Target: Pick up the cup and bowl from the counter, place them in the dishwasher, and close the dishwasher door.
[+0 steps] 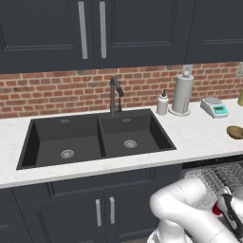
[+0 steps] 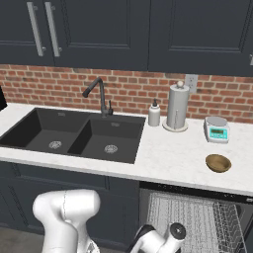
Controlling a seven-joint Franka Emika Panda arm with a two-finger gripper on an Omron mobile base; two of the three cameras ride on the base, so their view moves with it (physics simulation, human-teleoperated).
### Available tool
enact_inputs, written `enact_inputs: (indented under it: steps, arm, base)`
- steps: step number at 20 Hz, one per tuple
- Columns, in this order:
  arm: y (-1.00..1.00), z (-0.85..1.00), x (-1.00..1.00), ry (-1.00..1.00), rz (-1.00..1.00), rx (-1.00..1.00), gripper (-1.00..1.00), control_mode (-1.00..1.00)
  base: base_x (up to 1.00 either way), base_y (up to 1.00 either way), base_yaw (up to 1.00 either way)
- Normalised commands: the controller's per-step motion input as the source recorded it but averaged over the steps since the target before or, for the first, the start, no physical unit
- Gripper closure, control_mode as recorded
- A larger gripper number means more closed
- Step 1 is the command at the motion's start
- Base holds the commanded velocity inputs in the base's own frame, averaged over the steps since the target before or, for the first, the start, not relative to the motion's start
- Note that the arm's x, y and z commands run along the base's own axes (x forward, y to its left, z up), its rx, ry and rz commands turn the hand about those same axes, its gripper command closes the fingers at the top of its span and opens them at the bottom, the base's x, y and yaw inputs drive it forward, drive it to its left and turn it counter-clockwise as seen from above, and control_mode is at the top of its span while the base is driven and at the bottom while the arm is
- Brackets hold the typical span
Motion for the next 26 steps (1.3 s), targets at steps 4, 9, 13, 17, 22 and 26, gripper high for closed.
enact_inputs:
  steps: [4, 9, 13, 17, 22, 26]
  arm:
    - [-0.36, 0.01, -0.44, 0.00, 0.00, 0.06, 1.00, -1.00]
    - [0.25, 0.19, -0.01, -0.26, 0.00, 0.18, 1.00, -1.00]
    - [0.25, 0.04, 0.00, -0.28, 0.00, 0.21, 1.00, -1.00]
    - [0.30, -0.05, 0.27, -0.03, 0.00, 0.03, 1.00, -1.00]
    - [0.30, 0.00, 0.42, 0.00, 0.00, 0.00, 1.00, -1.00]
    - [0.29, 0.00, 0.49, 0.00, 0.00, 0.00, 1.00, -1.00]
  base:
    - [0.00, 0.00, 0.00]
    - [0.00, 0.00, 0.00]
    - [0.00, 0.00, 0.00]
    - [0.00, 0.00, 0.00]
    - [0.00, 0.00, 0.00]
    - [0.00, 0.00, 0.00]
